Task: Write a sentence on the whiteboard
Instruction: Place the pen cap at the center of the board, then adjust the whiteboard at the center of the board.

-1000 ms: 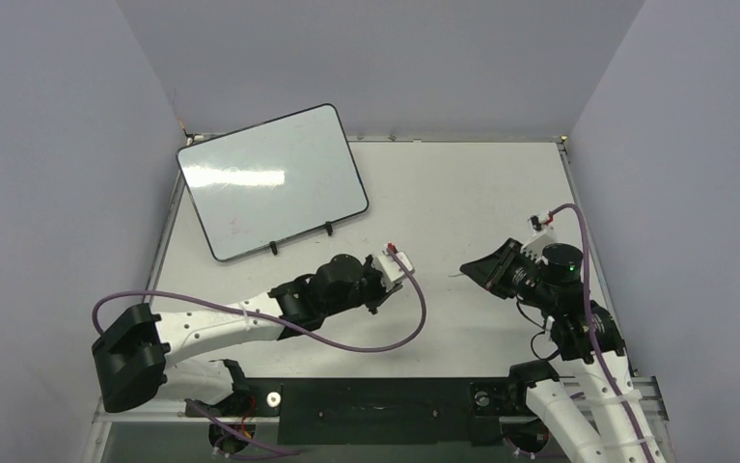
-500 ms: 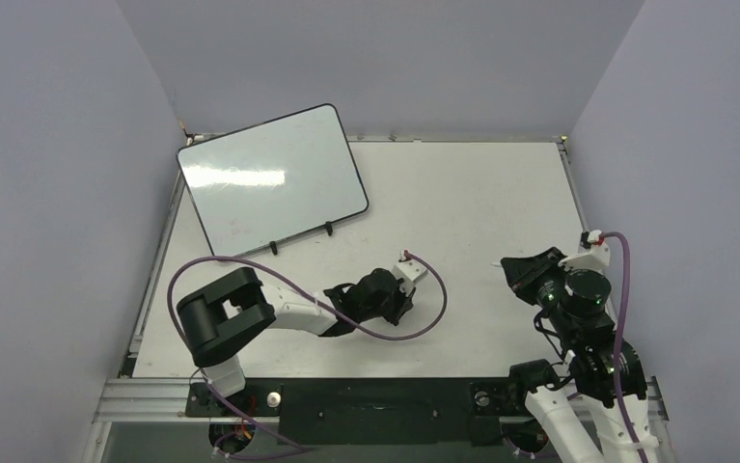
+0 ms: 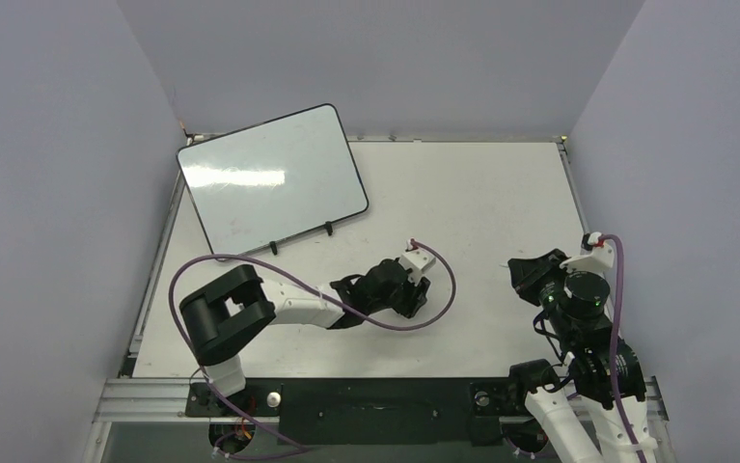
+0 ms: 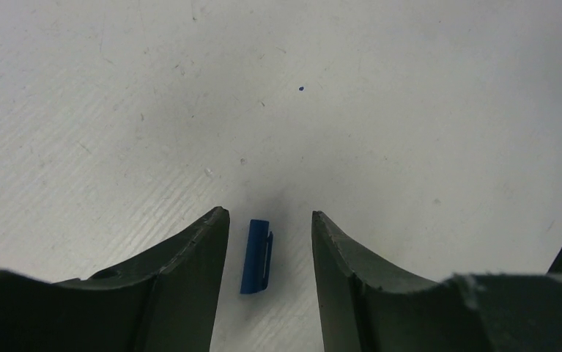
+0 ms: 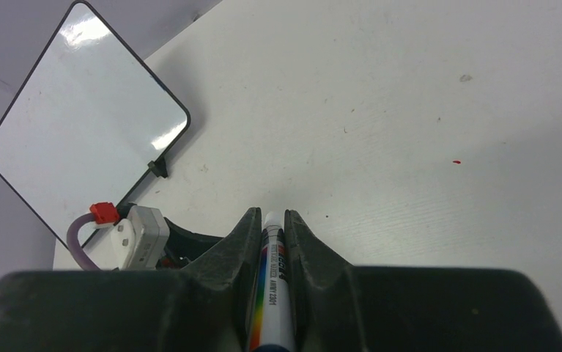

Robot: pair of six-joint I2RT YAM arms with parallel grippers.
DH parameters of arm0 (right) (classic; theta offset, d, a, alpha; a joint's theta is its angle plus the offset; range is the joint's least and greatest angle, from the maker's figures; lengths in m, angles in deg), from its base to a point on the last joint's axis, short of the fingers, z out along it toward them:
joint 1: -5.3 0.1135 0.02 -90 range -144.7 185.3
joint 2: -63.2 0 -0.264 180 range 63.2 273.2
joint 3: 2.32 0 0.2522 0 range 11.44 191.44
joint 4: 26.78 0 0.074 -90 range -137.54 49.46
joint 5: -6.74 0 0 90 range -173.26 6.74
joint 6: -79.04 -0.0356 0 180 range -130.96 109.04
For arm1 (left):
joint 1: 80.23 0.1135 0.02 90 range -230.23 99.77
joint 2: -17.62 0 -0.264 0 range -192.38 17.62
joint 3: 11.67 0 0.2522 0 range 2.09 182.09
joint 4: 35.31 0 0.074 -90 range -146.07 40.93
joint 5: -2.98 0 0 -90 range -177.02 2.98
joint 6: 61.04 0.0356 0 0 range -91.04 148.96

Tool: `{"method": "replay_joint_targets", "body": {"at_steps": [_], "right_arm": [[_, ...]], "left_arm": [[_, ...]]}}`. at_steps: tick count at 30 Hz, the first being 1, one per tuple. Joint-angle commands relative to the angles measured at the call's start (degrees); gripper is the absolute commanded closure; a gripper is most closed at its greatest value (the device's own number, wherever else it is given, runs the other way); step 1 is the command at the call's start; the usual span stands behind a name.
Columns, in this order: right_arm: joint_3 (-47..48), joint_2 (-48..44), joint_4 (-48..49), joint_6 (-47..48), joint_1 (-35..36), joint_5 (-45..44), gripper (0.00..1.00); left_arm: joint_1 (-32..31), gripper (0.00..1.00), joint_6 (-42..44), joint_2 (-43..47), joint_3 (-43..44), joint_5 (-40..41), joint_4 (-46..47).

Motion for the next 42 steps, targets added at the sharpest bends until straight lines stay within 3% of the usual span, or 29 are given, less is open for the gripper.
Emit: {"method": "replay_joint_targets", "body": {"at_steps": [1, 8, 11, 14, 20, 24, 28, 33, 36, 42], "right_arm": [[0.14, 0.51, 1.48, 2.05, -0.25, -0.68, 1.00], [-0.19, 0.42, 2.43, 2.15, -0.20, 0.41, 1.00], [-0.78, 0.25, 3.13, 1.86, -0.18, 1.25, 1.00], [-1.42, 0.24, 3.41, 1.69, -0.23, 3.30, 1.00], [-1.91, -0.30, 3.49, 1.62, -0.19, 5.13, 1.00], [-2.39, -0.75, 3.42, 1.13, -0.14, 6.31, 1.00], [-3.25, -1.43, 3.53, 0.63, -0.11, 7.07, 1.00], [-3.94, -1.11, 3.65, 0.99, -0.12, 8.06, 1.00], [-3.94, -0.72, 3.71, 1.69, -0.12, 8.60, 1.00], [-4.31, -0.01, 3.92, 1.98, -0.10, 9.62, 1.00]], "left_arm": [[0.96, 0.57, 0.16, 7.58, 4.36, 0.61, -5.24], [8.68, 0.57, 3.46, 17.58, 11.37, 3.69, -18.99], [16.75, 0.57, 2.99, 20.19, 14.74, 3.49, -23.57], [23.84, 0.50, 1.16, 21.77, 18.74, 5.62, -25.93], [40.68, 0.44, -1.34, 17.01, 29.95, 10.62, -32.50], [50.56, 0.45, -3.45, 14.00, 33.20, 7.24, -35.51], [61.04, 0.39, -8.32, 16.53, 26.02, 0.55, -31.45], [74.09, 0.34, -18.24, 23.30, 6.92, -3.79, -17.26], [76.88, 0.30, -18.40, 26.70, -2.38, -3.88, -7.87], [82.29, 0.28, -21.70, 26.92, -8.90, -5.40, -2.64]]}}
